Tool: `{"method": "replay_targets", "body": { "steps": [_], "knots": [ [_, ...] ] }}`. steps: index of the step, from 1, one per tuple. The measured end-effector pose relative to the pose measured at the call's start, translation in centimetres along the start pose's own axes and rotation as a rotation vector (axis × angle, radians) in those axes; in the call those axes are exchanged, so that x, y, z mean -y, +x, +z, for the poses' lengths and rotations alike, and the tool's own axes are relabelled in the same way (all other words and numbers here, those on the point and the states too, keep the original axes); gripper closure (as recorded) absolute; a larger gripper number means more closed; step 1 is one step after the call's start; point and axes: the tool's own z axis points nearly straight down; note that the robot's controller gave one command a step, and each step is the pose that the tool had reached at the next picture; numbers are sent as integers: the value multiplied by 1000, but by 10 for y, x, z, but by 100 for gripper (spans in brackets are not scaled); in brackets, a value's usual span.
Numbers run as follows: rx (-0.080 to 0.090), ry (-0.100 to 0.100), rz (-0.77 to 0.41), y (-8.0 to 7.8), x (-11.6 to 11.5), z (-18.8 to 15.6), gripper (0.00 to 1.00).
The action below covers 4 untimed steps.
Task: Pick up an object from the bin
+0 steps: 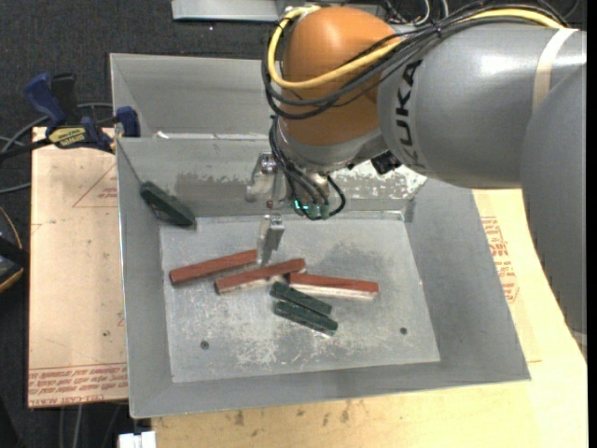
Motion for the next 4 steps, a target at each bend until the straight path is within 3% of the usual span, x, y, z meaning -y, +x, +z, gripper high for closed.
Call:
{"method": "replay_targets", "body": {
  "steps": [1, 2, 3, 4],
  "knots": [
    [8, -1, 2, -2, 1, -5, 0],
    [11, 0, -83, 9, 2, 42, 0],
    [5, 0, -95, 5, 1, 67, 0],
    [10, -1, -56, -3, 2, 94, 0]
  ]
}}
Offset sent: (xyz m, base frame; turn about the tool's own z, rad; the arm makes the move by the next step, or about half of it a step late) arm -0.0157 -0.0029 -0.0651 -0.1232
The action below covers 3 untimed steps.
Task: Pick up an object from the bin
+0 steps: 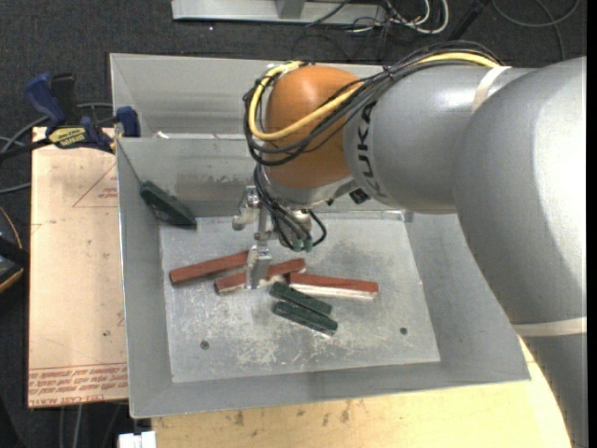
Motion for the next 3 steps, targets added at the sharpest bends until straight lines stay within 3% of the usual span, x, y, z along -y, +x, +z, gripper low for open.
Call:
{"method": "replay_targets", "body": {
  "steps": [1, 2, 3],
  "knots": [
    [5, -1, -49, 2, -1, 57, 0],
    [32, -9, -1, -7, -3, 62, 100],
    [32, -9, 5, -7, -3, 61, 100]
  ]
}}
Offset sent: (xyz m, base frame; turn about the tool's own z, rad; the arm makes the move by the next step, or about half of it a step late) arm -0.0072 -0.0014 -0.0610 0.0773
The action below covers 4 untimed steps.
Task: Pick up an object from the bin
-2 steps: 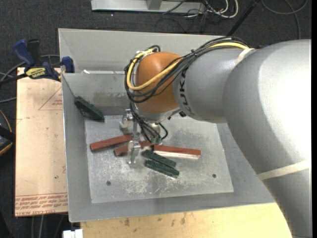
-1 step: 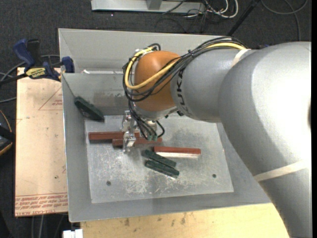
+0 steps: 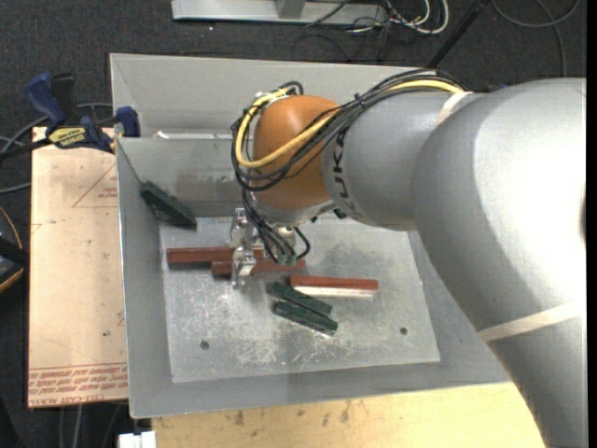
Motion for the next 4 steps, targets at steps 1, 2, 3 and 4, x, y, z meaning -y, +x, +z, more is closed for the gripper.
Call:
{"method": "replay_targets", "body": {
  "steps": [1, 2, 3, 4],
  "knots": [
    [-3, 2, 1, -1, 0, -3, 100],
    [-12, 4, 1, 0, 0, -9, 100],
    [-29, 9, 0, 2, 0, -23, 100],
    [-28, 8, 0, -1, 0, -32, 100]
  ]
}}
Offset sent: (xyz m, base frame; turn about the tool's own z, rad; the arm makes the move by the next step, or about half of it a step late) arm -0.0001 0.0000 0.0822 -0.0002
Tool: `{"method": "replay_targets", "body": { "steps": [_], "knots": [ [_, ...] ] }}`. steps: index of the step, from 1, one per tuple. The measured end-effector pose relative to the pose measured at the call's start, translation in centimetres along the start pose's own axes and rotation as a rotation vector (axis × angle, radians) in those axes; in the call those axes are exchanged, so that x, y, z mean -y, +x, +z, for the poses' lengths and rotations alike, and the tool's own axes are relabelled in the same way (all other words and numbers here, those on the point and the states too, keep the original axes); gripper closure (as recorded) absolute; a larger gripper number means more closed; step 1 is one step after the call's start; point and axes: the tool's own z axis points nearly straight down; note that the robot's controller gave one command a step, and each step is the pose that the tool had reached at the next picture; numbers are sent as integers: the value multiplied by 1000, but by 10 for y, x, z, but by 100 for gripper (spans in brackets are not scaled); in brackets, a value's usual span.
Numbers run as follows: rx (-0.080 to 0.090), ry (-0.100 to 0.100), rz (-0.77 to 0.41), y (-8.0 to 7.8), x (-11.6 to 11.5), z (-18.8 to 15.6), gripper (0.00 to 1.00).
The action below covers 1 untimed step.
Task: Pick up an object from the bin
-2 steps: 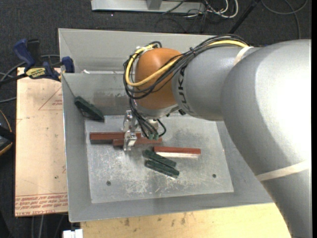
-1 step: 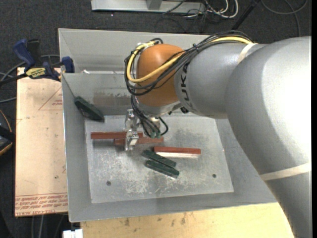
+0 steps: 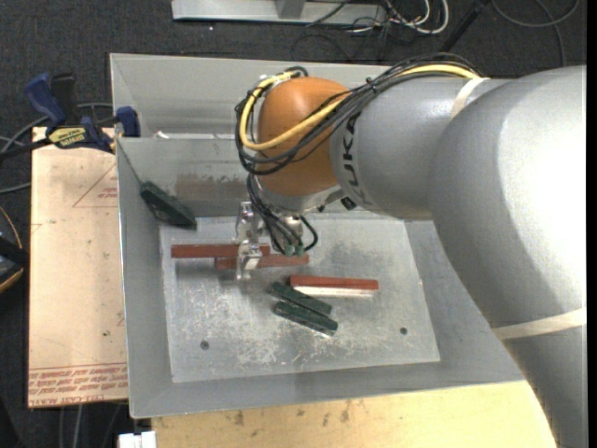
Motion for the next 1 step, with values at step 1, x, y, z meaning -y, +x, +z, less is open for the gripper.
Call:
{"method": "replay_targets", "body": {
  "steps": [1],
  "knots": [
    [-6, 1, 0, 1, 0, -6, 100]
  ]
}}
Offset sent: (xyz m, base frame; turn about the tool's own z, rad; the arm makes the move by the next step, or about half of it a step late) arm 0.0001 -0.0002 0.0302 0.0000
